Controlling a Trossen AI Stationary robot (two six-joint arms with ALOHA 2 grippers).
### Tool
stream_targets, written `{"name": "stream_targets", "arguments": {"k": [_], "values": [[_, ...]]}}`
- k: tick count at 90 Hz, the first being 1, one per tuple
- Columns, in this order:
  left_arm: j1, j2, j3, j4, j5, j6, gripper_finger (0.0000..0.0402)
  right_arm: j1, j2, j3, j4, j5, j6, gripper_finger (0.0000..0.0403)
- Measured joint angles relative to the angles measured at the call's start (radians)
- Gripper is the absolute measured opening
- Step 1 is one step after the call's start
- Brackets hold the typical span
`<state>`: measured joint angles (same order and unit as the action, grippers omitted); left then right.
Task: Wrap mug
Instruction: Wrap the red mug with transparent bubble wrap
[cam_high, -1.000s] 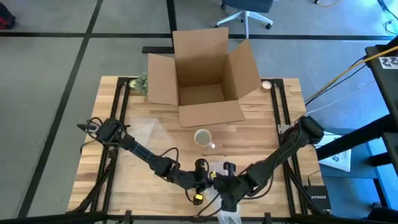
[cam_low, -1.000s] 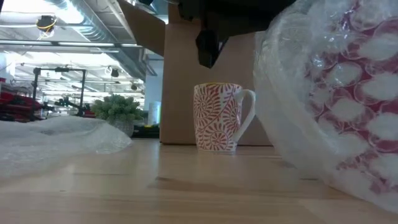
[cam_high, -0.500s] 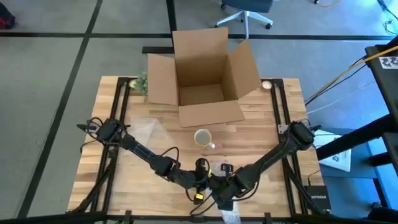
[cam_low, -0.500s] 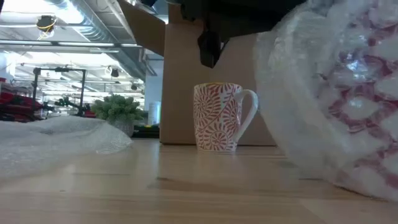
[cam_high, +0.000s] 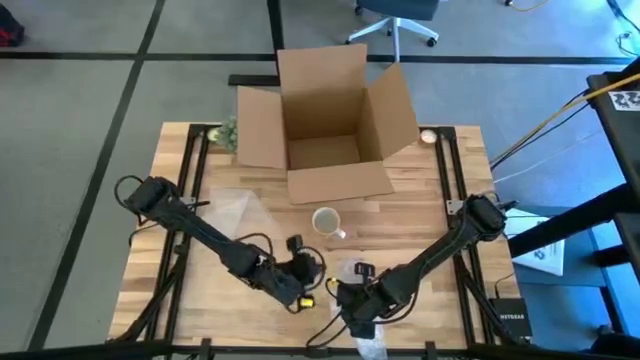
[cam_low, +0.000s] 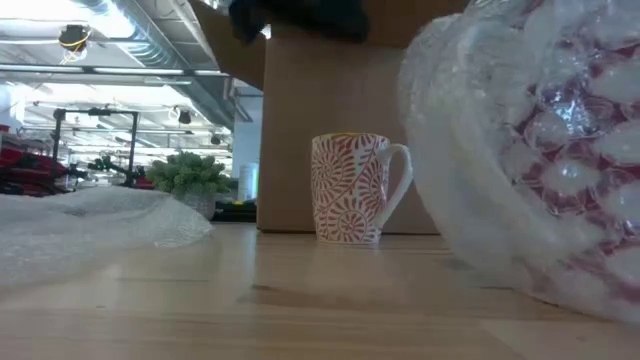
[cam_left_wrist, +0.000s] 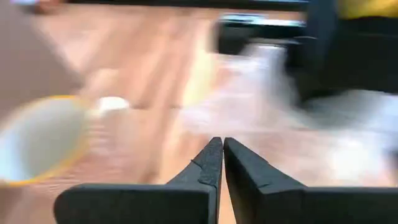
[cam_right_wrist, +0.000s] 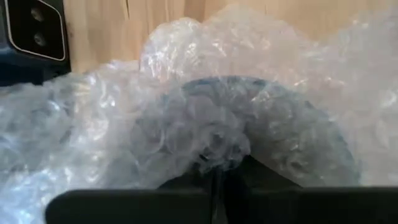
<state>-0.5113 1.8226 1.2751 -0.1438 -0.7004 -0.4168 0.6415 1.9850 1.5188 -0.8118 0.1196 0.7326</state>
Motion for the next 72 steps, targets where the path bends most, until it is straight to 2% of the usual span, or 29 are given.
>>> {"name": "stream_targets", "arguments": {"k": [5, 16, 30, 37, 57, 72], "values": [[0.026, 0.016, -0.013, 0.058, 0.032, 0.009, 0.0001, 0.0, 0.0, 0.0, 0.003, 0.001, 0.0, 0.0], [0.063, 0.068, -0.025, 0.238, 0.186, 0.064, 0.0001, 0.0, 0.0, 0.001, 0.008, 0.011, 0.0, 0.0], [0.059, 0.096, -0.022, 0.439, 0.35, 0.092, 0.0001, 0.0, 0.0, 0.002, 0.008, 0.01, -0.009, 0.0001], [0.049, 0.114, -0.023, 0.48, 0.379, 0.091, 0.0001, 0.003, -0.001, 0.002, 0.009, 0.011, -0.011, 0.0001], [0.027, 0.205, -0.021, 0.524, 0.373, 0.014, 0.0001, -0.002, -0.002, 0.002, 0.022, 0.02, -0.004, 0.0001], [0.021, 0.233, -0.018, 0.563, 0.39, 0.027, 0.0001, 0.001, -0.002, 0.002, 0.026, 0.024, -0.004, 0.0]]}}
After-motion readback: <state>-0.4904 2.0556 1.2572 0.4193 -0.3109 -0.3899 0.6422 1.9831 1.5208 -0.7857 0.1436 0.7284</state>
